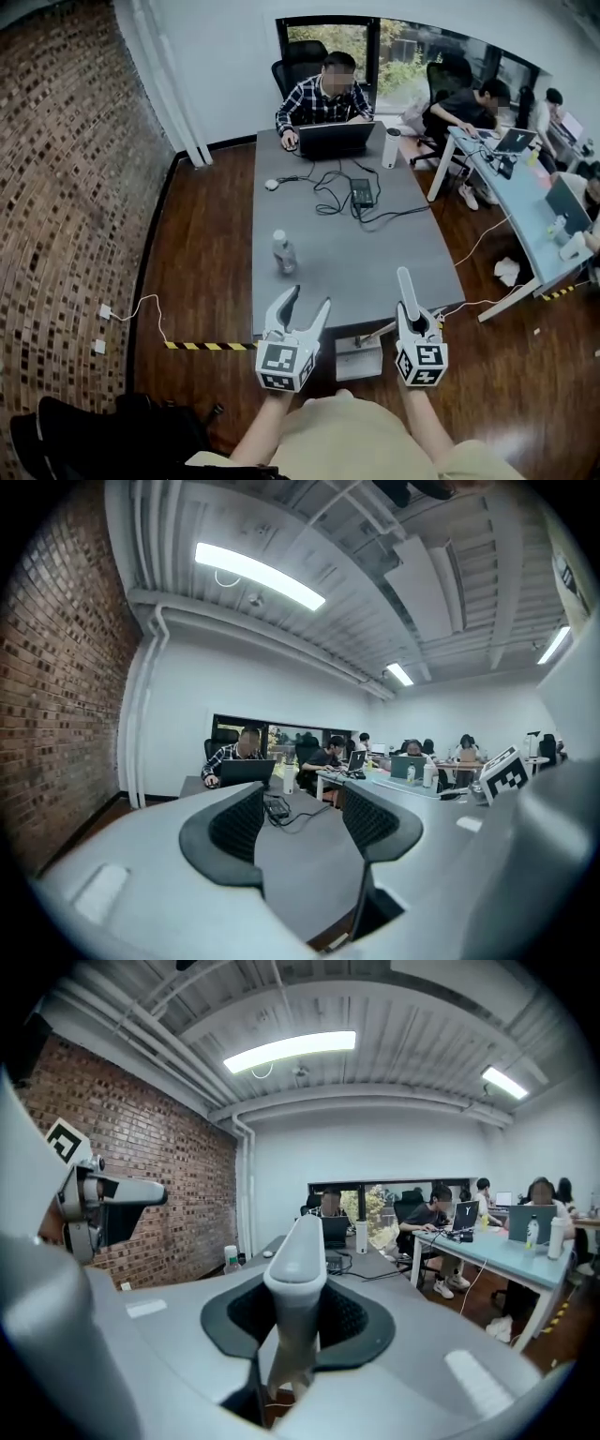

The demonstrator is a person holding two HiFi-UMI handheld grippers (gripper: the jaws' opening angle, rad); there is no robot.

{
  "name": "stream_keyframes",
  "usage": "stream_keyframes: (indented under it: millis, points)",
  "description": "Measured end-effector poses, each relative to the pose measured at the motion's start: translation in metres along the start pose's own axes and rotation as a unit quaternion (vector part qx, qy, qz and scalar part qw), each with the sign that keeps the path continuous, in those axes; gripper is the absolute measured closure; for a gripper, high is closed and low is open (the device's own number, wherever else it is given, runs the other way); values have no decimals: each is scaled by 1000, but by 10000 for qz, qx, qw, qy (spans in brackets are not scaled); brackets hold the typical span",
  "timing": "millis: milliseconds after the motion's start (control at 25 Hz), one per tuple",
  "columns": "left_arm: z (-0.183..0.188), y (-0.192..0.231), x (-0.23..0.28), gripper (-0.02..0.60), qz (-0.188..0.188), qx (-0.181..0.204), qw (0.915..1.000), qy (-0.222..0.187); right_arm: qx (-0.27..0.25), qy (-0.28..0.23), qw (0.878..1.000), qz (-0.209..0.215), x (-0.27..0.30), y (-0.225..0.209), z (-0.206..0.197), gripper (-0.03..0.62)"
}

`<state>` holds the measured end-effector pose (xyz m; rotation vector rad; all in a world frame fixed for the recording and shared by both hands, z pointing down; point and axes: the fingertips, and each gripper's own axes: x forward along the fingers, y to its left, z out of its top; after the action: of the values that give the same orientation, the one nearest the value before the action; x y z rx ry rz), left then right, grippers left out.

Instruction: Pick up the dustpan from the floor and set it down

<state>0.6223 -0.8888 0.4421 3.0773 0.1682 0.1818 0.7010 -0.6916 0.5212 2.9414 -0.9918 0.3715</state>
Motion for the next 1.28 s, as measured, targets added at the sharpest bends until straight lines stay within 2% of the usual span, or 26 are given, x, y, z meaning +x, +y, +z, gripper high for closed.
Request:
stream_keyframes:
  millis: [200, 360, 520, 680, 880, 1120, 1280]
  points:
    - [38, 10, -15, 328, 296, -76, 9991, -281, -119, -376, 9992, -11, -13, 24, 67, 506]
    - [45, 17, -26, 322, 488, -41, 9985, -230, -222, -535, 9983, 102, -20, 46, 101, 507]
    - [42, 18, -40, 324, 592, -105, 9975, -382, -142, -562, 9983, 98, -31, 53, 115, 507]
    - [54, 23, -43, 324, 687, 13, 9956, -636, 9, -762, 9971, 39, -40, 52, 139, 507]
    - [73, 21, -51, 325, 766, 149, 9943, -725, -43, -1053, 9944, 96, -46, 60, 166, 510]
    - [67, 23, -50, 325, 812, 38, 9958, -425, -68, -1118, 9933, 275, -43, 75, 173, 510]
    - [73, 23, -50, 325, 779, -22, 9957, -510, -89, -1014, 9941, 382, -37, 79, 170, 510]
